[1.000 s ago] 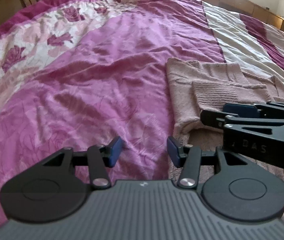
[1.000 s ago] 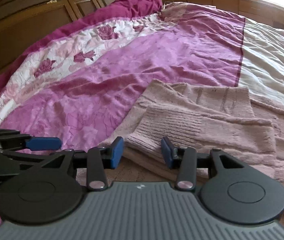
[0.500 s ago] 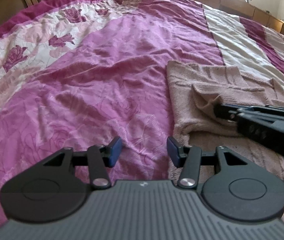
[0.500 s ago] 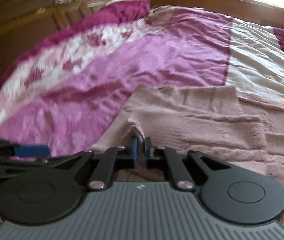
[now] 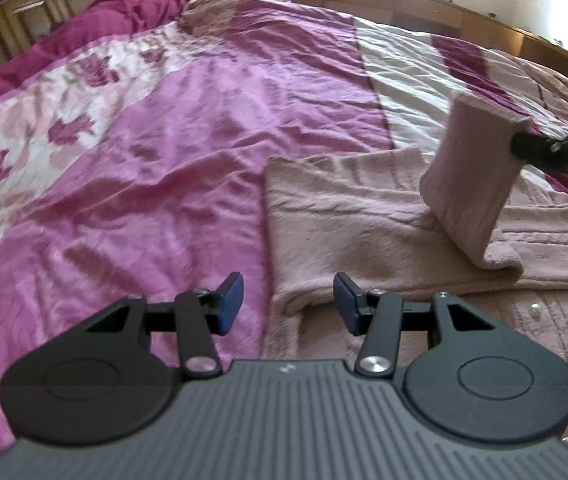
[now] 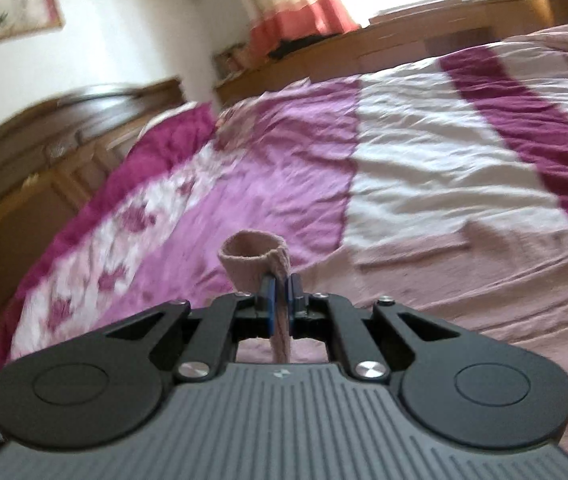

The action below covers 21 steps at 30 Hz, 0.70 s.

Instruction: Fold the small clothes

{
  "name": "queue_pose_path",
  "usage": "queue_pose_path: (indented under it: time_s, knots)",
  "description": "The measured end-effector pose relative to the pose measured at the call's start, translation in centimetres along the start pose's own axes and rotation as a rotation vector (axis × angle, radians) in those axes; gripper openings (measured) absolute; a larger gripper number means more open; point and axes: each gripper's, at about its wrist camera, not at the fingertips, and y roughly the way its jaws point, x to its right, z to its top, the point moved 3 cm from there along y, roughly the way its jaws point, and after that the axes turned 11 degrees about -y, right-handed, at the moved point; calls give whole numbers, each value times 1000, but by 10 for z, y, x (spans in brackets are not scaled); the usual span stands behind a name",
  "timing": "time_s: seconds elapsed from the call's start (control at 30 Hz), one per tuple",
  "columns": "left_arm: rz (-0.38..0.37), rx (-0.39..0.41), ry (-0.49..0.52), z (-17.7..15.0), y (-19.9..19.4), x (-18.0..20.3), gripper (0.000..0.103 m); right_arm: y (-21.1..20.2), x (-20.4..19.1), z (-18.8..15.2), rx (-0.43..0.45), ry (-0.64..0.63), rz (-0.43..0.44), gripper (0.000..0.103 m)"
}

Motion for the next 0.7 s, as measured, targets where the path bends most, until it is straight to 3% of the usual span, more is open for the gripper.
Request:
queue_pose_path:
  time_s: [0.2, 0.4, 0.57, 0.7]
  knots:
    - [-26, -6, 49, 6, 13, 18, 52, -36, 52, 9, 69, 67, -95, 5]
    - [-27, -30, 65, 3, 31, 28, 52, -63, 115, -11, 78, 129, -205, 5]
    - [-3, -57, 70, -2, 42, 31, 52, -72, 163, -44, 26, 170, -288, 6]
    - [16, -58, 106, -5, 46, 35, 52, -70, 185, -73, -71, 215, -296, 7]
